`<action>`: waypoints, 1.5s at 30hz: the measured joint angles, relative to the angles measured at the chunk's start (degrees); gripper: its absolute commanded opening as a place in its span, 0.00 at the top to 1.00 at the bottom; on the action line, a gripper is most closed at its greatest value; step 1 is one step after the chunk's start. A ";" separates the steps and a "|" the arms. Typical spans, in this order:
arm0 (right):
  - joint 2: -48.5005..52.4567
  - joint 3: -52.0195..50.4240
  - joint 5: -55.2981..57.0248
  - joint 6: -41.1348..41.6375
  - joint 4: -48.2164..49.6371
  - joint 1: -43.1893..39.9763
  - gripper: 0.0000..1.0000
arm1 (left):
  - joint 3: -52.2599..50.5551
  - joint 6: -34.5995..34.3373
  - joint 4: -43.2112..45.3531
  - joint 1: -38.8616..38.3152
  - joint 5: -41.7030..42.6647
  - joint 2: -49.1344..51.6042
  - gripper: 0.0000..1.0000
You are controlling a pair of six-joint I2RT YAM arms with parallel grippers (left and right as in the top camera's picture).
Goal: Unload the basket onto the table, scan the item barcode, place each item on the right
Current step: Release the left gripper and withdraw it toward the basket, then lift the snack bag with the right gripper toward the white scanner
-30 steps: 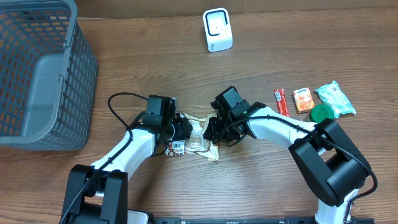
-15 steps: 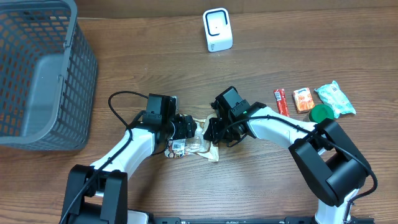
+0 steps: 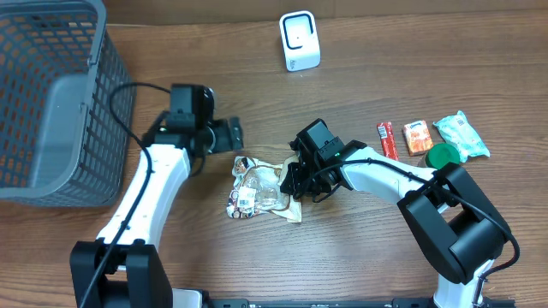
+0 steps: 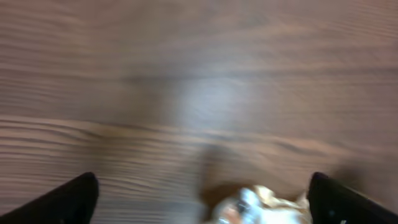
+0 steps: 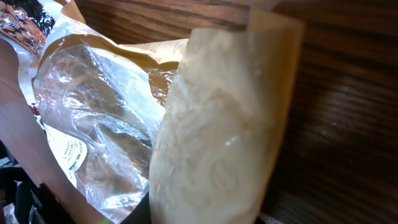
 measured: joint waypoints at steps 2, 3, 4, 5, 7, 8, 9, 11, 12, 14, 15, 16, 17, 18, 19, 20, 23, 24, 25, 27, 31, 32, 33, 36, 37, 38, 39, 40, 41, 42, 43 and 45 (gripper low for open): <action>0.00 0.00 0.00 -0.07 -0.02 0.00 0.96 | 0.39 1.14 -1.27 0.20 -4.61 -0.04 0.00; 0.00 0.00 0.00 -0.04 -0.02 0.00 0.95 | 0.39 1.44 -2.32 0.20 -7.06 -0.04 0.00; 0.00 0.00 -0.02 -0.11 -0.04 0.00 0.89 | 0.39 1.79 -3.26 0.20 -9.14 -0.04 0.00; 0.00 0.00 0.00 -0.13 -0.04 0.00 0.82 | 0.39 2.16 -4.00 0.26 -11.32 -0.04 0.00; 0.00 0.00 0.00 -0.28 -0.02 0.00 0.77 | 0.39 2.49 -4.96 0.37 -15.13 -0.04 0.00; 0.02 0.00 -0.04 -0.20 -0.02 0.00 0.80 | 0.39 2.56 -5.25 0.37 -16.26 -0.04 0.00; 0.04 0.00 -0.02 -0.24 -0.02 0.02 0.89 | 0.39 2.69 -5.44 0.44 -17.49 -0.04 0.00; 0.04 0.00 -0.04 -0.24 -0.02 0.02 0.96 | 0.39 2.73 -5.38 0.44 -18.95 -0.04 0.00; 0.04 0.00 -0.04 -0.24 -0.02 0.02 0.96 | 0.39 2.73 -5.42 0.42 -19.54 -0.04 0.00; 0.04 0.00 -0.04 -0.22 -0.02 0.02 0.96 | 0.39 2.73 -5.40 0.42 -20.31 -0.04 0.00; 0.04 0.00 -0.04 -0.22 -0.04 0.00 0.96 | 0.39 2.75 -5.42 0.42 -20.59 -0.04 0.00; 0.04 0.00 -0.07 -0.22 -0.02 0.00 0.96 | 0.39 2.75 -5.42 0.42 -20.68 -0.04 0.00; 0.04 0.00 -0.04 -0.28 -0.04 0.00 0.96 | 0.39 2.75 -5.42 0.42 -20.83 -0.04 0.00; 0.04 0.00 -0.07 -0.50 -0.11 -0.02 0.96 | 0.39 2.75 -5.40 0.42 -20.92 -0.04 0.00; 0.04 0.04 -0.24 -1.05 -0.28 -0.24 0.96 | 0.39 2.80 -5.42 0.42 -21.05 -0.04 0.00; 0.00 0.13 -0.48 -1.73 -0.96 -0.37 0.96 | 0.39 2.89 -5.40 0.42 -21.07 -0.04 0.00; -1.09 0.22 -0.42 -4.02 -3.48 -1.25 0.96 | 0.39 2.91 -5.42 0.42 -21.24 -0.04 0.00; -2.05 0.22 -0.17 -4.98 -4.00 -1.73 0.96 | 0.39 2.91 -5.40 0.42 -21.27 -0.04 0.00; -3.21 0.22 0.20 -6.03 -4.26 -2.14 0.96 | 0.39 2.91 -5.40 0.42 -21.29 -0.04 0.00; -6.97 0.22 0.96 -8.50 -4.35 -2.84 0.96 | 0.39 2.89 -5.40 0.42 -21.29 -0.04 0.00; -16.81 0.24 3.04 -15.13 -4.28 -3.30 0.96 | 0.39 2.91 -5.40 0.42 -21.29 -0.04 0.00; -19.71 0.26 4.17 -17.51 -4.20 -3.28 0.97 | 0.39 2.89 -5.42 0.42 -21.29 -0.04 0.00; -22.08 0.35 5.27 -19.56 -4.22 -3.26 0.97 | 0.39 2.91 -5.40 0.42 -21.29 -0.04 0.00; -27.89 2.12 9.05 -25.24 -6.19 -3.23 0.97 | 0.39 2.91 -5.40 0.42 -21.29 -0.04 0.00; -29.03 3.37 10.10 -26.71 -7.52 -3.23 0.97 | 0.39 2.91 -5.40 0.42 -21.31 -0.04 0.00; -29.83 5.53 11.23 -28.39 -10.19 -3.32 0.97 | 0.39 2.91 -5.44 0.42 -21.33 -0.04 0.00; -30.21 8.31 12.22 -29.99 -13.11 -3.43 0.97 | 0.39 2.91 -5.44 0.42 -21.33 -0.04 0.00; -30.23 11.10 12.79 -31.17 -15.63 -3.63 0.97 | 0.39 2.91 -5.42 0.42 -21.35 -0.04 0.00; -30.16 14.36 13.33 -32.26 -18.36 -3.82 0.97 | 0.39 2.91 -5.44 0.42 -21.46 -0.04 0.00; -30.08 17.75 13.84 -33.22 -21.00 -4.17 0.97 | 0.39 2.91 -5.42 0.42 -21.49 -0.04 0.00; -29.99 21.46 14.21 -34.10 -23.17 -4.57 0.97 | 0.39 2.91 -5.46 0.42 -21.49 -0.04 0.00; -29.62 29.20 14.78 -35.58 -27.32 -5.29 0.97 | 0.39 2.91 -5.44 0.42 -21.49 -0.04 0.00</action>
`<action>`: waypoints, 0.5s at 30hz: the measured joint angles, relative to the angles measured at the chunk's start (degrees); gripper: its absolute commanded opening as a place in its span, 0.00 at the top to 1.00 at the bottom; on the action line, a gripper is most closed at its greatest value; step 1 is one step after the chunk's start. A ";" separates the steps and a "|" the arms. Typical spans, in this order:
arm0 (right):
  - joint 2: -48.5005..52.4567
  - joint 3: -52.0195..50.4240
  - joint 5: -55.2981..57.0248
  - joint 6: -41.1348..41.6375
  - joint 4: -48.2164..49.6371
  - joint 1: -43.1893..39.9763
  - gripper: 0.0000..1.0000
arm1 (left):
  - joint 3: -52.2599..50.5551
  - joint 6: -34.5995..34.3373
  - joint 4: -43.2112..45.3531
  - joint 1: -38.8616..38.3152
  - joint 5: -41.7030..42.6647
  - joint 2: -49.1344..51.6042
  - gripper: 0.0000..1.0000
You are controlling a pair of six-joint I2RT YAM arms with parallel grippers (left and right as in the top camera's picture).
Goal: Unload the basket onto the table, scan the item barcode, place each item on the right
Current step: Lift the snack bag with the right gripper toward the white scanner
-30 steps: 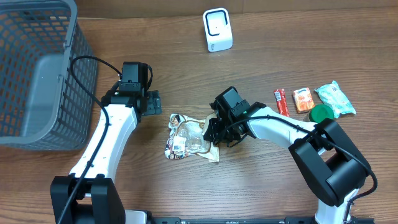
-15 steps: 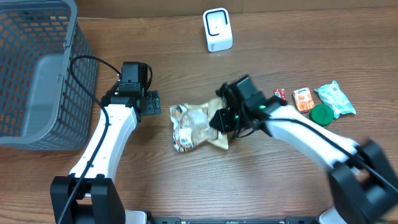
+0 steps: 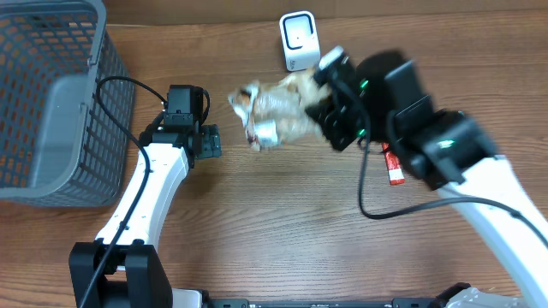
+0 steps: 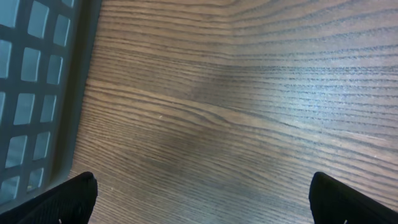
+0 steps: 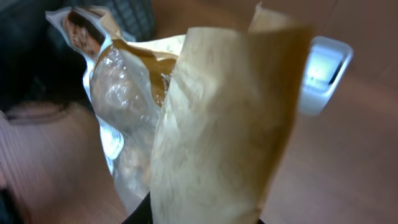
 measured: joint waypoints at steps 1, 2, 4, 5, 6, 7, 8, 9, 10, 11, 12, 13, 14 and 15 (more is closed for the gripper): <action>0.22 3.34 0.42 -0.63 -0.96 -0.22 0.97 | 0.00 0.00 0.04 0.00 0.00 0.00 0.00; 0.37 6.60 0.81 -1.31 -1.29 -0.35 0.97 | 0.00 0.00 0.00 0.00 0.00 0.00 0.00; 0.42 11.06 1.97 -2.84 0.20 -0.39 0.96 | 0.00 0.00 0.02 0.00 0.00 0.00 0.00; 0.37 12.31 2.45 -4.00 1.70 -0.39 0.96 | 0.00 0.00 0.02 0.00 0.00 0.00 0.00; 0.35 12.90 3.13 -5.31 3.17 -0.37 0.97 | 0.00 0.00 0.04 0.00 0.00 0.00 0.00; 0.35 13.16 3.56 -6.99 4.44 -0.35 0.96 | 0.00 0.00 0.07 0.00 -0.02 0.00 0.00; 0.44 13.16 3.96 -9.01 5.49 -0.35 0.96 | 0.00 0.00 0.04 0.00 0.00 0.00 0.00; 0.87 13.16 4.57 -12.39 6.67 -0.35 0.96 | 0.00 0.00 0.04 0.00 0.00 0.00 0.00; 1.18 13.16 4.85 -14.01 7.08 -0.35 0.96 | 0.00 0.00 0.04 0.00 -0.02 0.00 0.00; 1.81 13.16 5.14 -16.68 7.89 -0.35 0.96 | 0.00 0.00 0.09 0.00 -0.02 0.00 0.00; 2.58 13.16 5.35 -19.30 8.70 -0.35 0.96 | 0.00 0.00 0.02 0.00 0.00 0.00 0.00; 3.43 13.16 5.60 -21.92 9.46 -0.35 0.96 | 0.00 0.00 0.04 0.00 0.00 0.00 0.00; 4.57 13.16 5.95 -24.81 10.36 -0.35 0.96 | 0.00 0.00 0.02 0.00 -0.02 0.00 0.00; 5.57 13.14 6.54 -27.02 11.15 -0.33 0.96 | 0.00 0.00 0.04 0.00 0.00 0.00 0.00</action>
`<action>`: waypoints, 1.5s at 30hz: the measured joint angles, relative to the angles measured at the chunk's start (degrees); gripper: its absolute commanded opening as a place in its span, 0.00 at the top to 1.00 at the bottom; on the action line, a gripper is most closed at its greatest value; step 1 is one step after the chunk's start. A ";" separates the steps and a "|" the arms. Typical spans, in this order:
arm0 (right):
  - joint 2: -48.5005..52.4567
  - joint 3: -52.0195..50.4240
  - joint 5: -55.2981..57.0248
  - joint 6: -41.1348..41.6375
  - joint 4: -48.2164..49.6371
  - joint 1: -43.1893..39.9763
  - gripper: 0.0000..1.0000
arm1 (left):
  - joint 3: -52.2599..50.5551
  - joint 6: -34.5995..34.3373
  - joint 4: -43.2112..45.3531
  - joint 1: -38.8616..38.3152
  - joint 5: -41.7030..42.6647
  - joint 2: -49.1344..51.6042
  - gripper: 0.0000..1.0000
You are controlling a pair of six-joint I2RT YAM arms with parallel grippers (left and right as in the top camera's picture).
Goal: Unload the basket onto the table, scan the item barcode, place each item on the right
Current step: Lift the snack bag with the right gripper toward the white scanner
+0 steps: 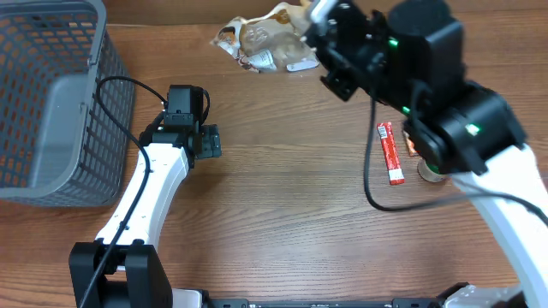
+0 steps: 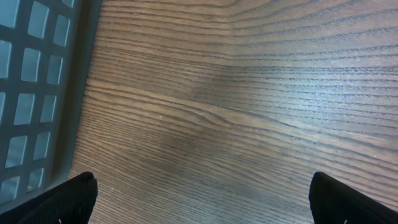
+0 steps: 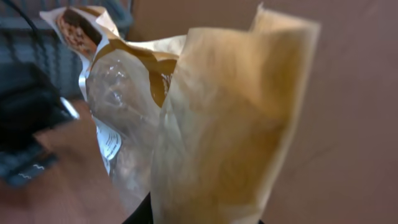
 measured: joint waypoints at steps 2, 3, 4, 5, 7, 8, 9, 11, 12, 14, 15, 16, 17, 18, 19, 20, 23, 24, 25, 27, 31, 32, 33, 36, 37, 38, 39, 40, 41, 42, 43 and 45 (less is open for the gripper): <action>2.47 0.00 1.73 -4.31 2.89 0.00 0.96 | 0.00 0.00 -0.02 0.00 0.00 0.00 0.00; 3.69 0.00 2.91 -5.88 4.57 0.00 0.96 | 0.00 0.00 -0.02 0.00 -0.02 0.00 0.00; 5.18 0.00 4.50 -7.63 6.43 -0.02 0.96 | 0.00 0.00 0.00 0.00 0.00 0.00 0.00; 6.43 0.00 5.90 -8.94 8.17 -0.02 0.96 | 0.00 0.00 -0.02 0.00 0.00 0.00 0.00; 9.38 0.00 9.03 -11.96 11.39 -0.02 0.96 | 0.00 0.00 -0.02 0.00 -0.02 0.00 0.00; 11.10 0.00 10.69 -13.64 13.16 -0.02 0.96 | 0.00 0.00 -0.02 0.00 0.00 0.00 0.00; 12.72 0.00 12.15 -15.08 14.73 -0.02 0.96 | 0.00 0.00 -0.02 0.00 0.00 0.00 0.00; 16.59 0.00 15.17 -18.14 18.75 -0.02 0.96 | 0.00 0.00 -0.04 0.00 0.00 0.00 0.00; 18.08 0.00 16.26 -18.99 20.52 -0.02 0.96 | 0.00 0.00 -0.02 0.00 0.00 0.00 0.00; 22.16 -0.02 18.88 -21.29 25.70 -0.02 0.96 | 0.00 0.00 -0.04 0.00 0.00 0.00 0.00; 24.28 -0.04 20.33 -22.10 28.74 -0.02 0.96 | 0.00 0.00 0.02 0.00 -0.02 0.00 0.00; 26.08 -0.09 21.40 -22.75 31.52 -0.02 0.96 | 0.00 0.00 -0.02 0.00 0.00 0.00 0.00; 27.87 -0.11 22.47 -23.23 34.36 -0.02 0.96 | 0.00 0.00 -0.02 0.00 0.00 0.00 0.00; 29.62 -0.13 23.47 -23.69 37.00 -0.02 0.96 | 0.00 0.00 -0.04 0.00 0.00 0.00 0.00; 31.02 -0.13 24.22 -24.06 39.08 -0.04 0.96 | 0.00 0.00 0.02 0.00 -0.02 0.00 0.00; 32.30 -0.13 24.76 -24.55 41.40 -0.09 0.96 | 0.00 0.00 -0.02 0.00 0.00 0.00 0.00; 36.35 -0.17 26.84 -26.12 49.24 -0.28 0.96 | 0.00 0.00 -0.07 0.00 0.00 0.00 0.00; 37.29 -0.17 27.52 -26.34 51.78 -0.33 0.96 | 0.00 0.00 0.00 0.00 -0.02 0.00 0.00; 38.56 -0.22 28.35 -26.62 55.06 -0.42 0.96 | 0.00 0.00 0.04 0.00 0.00 0.00 0.00; 40.68 -0.20 29.75 -27.23 60.06 -0.68 0.96 | 0.00 0.00 -0.02 0.00 -0.02 0.00 0.00; 43.67 -0.20 31.58 -27.71 62.73 -1.14 0.96 | 0.00 0.00 -0.02 0.00 -0.02 0.00 0.00; 44.22 -0.20 31.80 -27.69 62.82 -1.16 0.96 | 0.00 0.00 -0.02 0.00 0.00 0.00 0.00; 44.81 -0.20 32.06 -27.71 62.82 -1.16 0.96 | 0.00 0.00 -0.02 0.00 0.00 0.00 0.00; 46.03 -0.22 32.46 -27.74 62.31 -1.40 0.96 | 0.00 0.00 -0.02 0.00 0.00 0.00 0.00; 46.27 -0.20 32.65 -27.76 61.90 -1.40 0.96 | 0.00 0.00 -0.02 0.00 -0.02 0.00 0.00; 46.40 -0.22 32.92 -27.76 61.11 -1.40 0.96 | 0.00 0.00 -0.02 0.00 0.00 0.00 0.00; 46.45 -0.20 33.22 -27.82 60.00 -1.40 0.96 | 0.00 0.00 -0.02 0.00 0.00 0.00 0.00; 46.45 -0.20 33.35 -27.82 59.01 -1.42 0.96 | 0.00 0.00 -0.04 0.00 -0.02 0.00 0.00; 46.47 -0.20 33.40 -27.80 58.34 -1.42 0.96 | 0.00 0.00 -0.04 0.00 -0.02 0.00 0.00; 46.51 -0.22 33.53 -27.87 57.55 -1.42 0.96 | 0.00 0.00 -0.02 0.00 -0.02 0.00 0.00; 46.53 -0.20 33.68 -27.85 57.22 -1.42 0.96 | 0.00 0.00 -0.04 0.00 0.00 0.00 0.00; 46.56 -0.22 34.27 -27.82 56.72 -1.40 0.96 | 0.00 0.00 -0.04 0.00 0.00 0.00 0.00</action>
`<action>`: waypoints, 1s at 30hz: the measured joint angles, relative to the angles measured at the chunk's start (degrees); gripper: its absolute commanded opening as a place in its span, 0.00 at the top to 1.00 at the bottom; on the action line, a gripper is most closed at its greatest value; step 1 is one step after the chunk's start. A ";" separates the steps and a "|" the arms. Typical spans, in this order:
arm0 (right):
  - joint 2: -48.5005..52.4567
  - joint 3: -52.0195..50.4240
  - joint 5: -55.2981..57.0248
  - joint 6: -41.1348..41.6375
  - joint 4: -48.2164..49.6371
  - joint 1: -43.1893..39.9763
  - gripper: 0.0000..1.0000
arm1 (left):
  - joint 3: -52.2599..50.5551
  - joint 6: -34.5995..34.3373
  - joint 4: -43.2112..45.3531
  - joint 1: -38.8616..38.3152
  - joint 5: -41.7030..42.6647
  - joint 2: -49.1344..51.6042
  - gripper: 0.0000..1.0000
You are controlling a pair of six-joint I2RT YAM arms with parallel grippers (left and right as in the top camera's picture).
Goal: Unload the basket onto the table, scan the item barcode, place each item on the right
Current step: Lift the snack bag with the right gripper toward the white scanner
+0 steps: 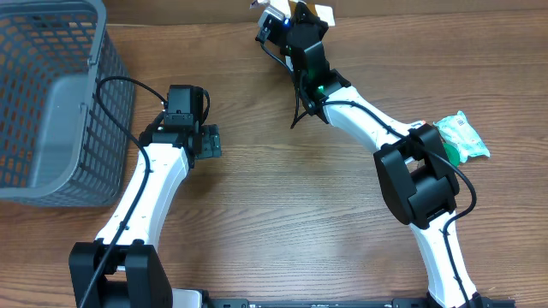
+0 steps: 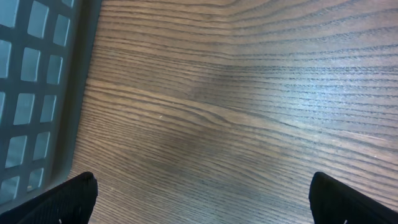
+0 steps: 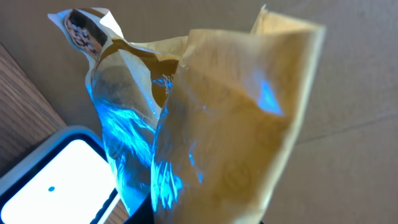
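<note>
A tan and clear snack bag [image 3: 205, 124] fills the right wrist view, washed with blue light on its clear side. Right under it at the lower left is the white scanner [image 3: 46, 177]. My right gripper [image 1: 297, 19] is shut on the bag at the table's back edge; overhead, only a bit of the bag [image 1: 268, 14] shows at the top of the frame and the scanner is hidden under the arm. My left gripper [image 2: 202, 208] is open over bare wood, far from the bag, with nothing between its fingers [image 2: 71, 199].
A grey mesh basket [image 1: 51, 94] stands at the far left, its wall [image 2: 31, 93] close to my left gripper. A pale green packet [image 1: 462, 137] lies at the right, partly behind the right arm.
My right gripper with the bag has moved from high over the table's back, left of the scanner, to right above the scanner. Blue light now falls on the bag. The left arm has not moved.
The bag lay in the middle of the table with my right gripper shut on its edge and the left gripper open beside it. Then the bag was held up in front of the scanner, the left gripper back near the basket. Now the bag hangs over the scanner.
</note>
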 measured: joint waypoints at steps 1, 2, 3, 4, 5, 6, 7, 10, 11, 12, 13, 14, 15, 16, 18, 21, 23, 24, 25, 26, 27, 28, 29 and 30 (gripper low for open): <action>0.00 0.02 0.44 -0.02 -0.13 0.00 0.96 | 0.00 0.00 0.02 0.00 -0.02 0.00 0.00; 0.00 0.02 0.81 0.00 -0.28 0.00 0.96 | 0.00 0.00 0.02 0.00 -0.02 0.00 0.00; 0.00 0.02 1.18 0.00 -0.72 0.07 0.96 | 0.00 0.00 0.00 0.00 0.00 0.00 0.00; 0.00 0.02 1.68 0.00 -1.46 0.15 0.96 | 0.00 0.00 0.02 0.00 0.00 0.00 0.00; 0.00 0.02 2.14 0.00 -2.27 0.22 0.96 | 0.00 0.00 0.00 0.00 0.00 0.00 0.00; 0.00 0.02 2.49 0.07 -3.58 0.28 0.96 | 0.00 0.00 0.00 0.00 0.00 0.00 0.00; 0.00 0.02 2.78 0.26 -4.33 0.35 0.96 | 0.00 0.00 0.02 0.00 -0.02 0.00 0.00; 0.09 0.02 4.00 1.73 -5.16 0.68 0.96 | 0.00 0.00 0.02 0.00 -0.02 0.00 0.00; 0.09 0.02 4.46 2.12 -5.20 0.83 0.96 | 0.00 0.00 0.02 0.00 0.00 0.00 0.00; 0.09 0.02 4.96 2.43 -5.20 1.07 0.96 | 0.00 0.00 0.00 0.00 -0.02 0.00 0.00; 0.09 0.02 5.46 2.75 -5.16 1.42 0.96 | 0.00 0.00 0.02 0.00 0.00 0.00 0.00; 0.09 0.02 5.75 2.93 -5.20 1.66 0.96 | 0.00 0.00 0.02 0.00 0.00 0.00 0.00; 0.09 0.02 6.10 3.15 -5.22 2.05 0.96 | 0.00 0.00 0.02 0.00 0.00 0.00 0.00; 0.09 0.02 6.36 3.23 -5.25 2.38 0.96 | 0.00 0.00 0.02 0.00 -0.02 0.00 0.00; 0.09 0.02 6.67 3.39 -5.22 3.13 0.96 | 0.00 0.00 0.04 0.00 0.00 0.00 0.00; 0.09 0.02 7.19 3.56 -5.25 4.13 0.96 | 0.00 0.00 0.00 0.00 -0.02 0.00 0.00; 0.09 0.02 7.89 3.67 -5.27 4.50 0.96 | 0.00 0.00 0.02 0.00 0.00 0.00 0.00; 0.09 0.02 8.28 3.65 -5.25 4.72 0.96 | 0.00 0.00 0.00 0.00 -0.02 0.00 0.00; 0.09 0.00 8.87 3.65 -5.22 4.83 0.96 | 0.00 0.00 0.02 0.00 -0.02 0.00 0.00; 0.09 0.02 9.53 3.65 -5.22 4.90 0.97 | 0.00 0.00 0.02 0.00 0.00 0.00 0.00; 0.09 0.02 10.16 3.72 -5.22 4.92 0.96 | 0.00 0.00 0.02 0.00 0.00 0.00 0.00; 0.09 0.02 11.10 3.69 -5.22 4.92 0.96 | 0.00 0.00 0.02 0.00 -0.02 0.00 0.00; 0.09 0.02 11.76 3.69 -5.20 4.92 0.97 | 0.00 0.00 0.02 0.00 -0.02 0.00 0.00; 0.09 0.02 12.48 3.72 -5.22 4.94 0.97 | 0.00 0.00 0.02 0.00 0.00 0.00 0.00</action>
